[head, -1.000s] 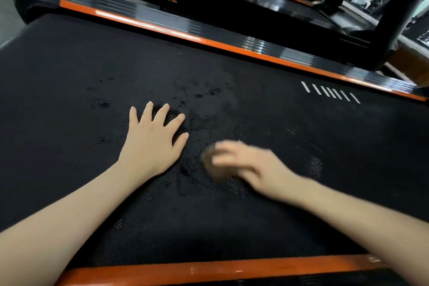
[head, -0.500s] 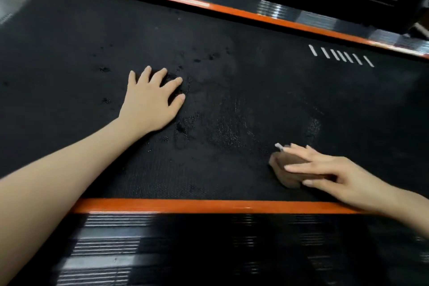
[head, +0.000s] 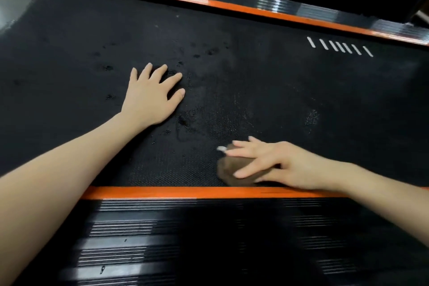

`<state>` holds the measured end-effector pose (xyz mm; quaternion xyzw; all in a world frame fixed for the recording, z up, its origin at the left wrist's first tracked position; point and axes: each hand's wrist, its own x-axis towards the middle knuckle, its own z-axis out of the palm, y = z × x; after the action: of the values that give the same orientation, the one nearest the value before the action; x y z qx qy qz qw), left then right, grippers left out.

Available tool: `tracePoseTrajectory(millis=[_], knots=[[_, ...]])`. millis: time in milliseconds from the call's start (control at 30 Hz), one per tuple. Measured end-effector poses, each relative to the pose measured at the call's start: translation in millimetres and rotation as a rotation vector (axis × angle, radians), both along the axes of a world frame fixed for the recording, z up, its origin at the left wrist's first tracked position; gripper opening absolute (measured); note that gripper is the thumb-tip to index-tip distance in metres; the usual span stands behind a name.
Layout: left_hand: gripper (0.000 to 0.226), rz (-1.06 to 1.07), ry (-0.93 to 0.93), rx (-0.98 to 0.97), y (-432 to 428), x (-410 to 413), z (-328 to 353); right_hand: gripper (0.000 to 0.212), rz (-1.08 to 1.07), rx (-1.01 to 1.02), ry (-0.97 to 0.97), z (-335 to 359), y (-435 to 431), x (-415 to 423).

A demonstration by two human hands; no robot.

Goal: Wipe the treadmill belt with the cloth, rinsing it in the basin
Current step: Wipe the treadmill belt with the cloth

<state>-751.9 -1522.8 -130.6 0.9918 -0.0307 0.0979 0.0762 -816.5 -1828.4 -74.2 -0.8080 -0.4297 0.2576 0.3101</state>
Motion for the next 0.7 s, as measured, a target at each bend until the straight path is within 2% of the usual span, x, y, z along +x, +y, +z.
tracePoseTrajectory(millis=[100,200,400,533,600,700], knots=[[0.059,0.01,0.005,0.009,-3.4,0.9,0.0,0.042,-0.143,-0.048,0.061,9.1,-41.2,-3.0],[0.052,0.023,0.022,0.03,-6.4,2.8,0.1,0.041,-0.179,-0.024,0.044,5.9,-25.4,-7.2],[0.053,0.022,0.038,0.029,-6.0,3.5,1.2,0.034,0.04,0.084,-0.145,-12.9,74.4,-0.4],[0.07,0.003,0.032,-0.012,0.1,1.0,3.5,0.033,0.128,0.064,-0.171,-17.6,81.6,27.4],[0.069,0.005,0.057,-0.013,0.6,0.5,3.6,0.035,-0.044,0.062,-0.23,-19.4,65.8,64.1],[0.071,0.015,0.063,-0.001,-3.5,0.4,3.1,0.034,-0.443,0.024,-0.35,-19.9,48.9,131.1]])
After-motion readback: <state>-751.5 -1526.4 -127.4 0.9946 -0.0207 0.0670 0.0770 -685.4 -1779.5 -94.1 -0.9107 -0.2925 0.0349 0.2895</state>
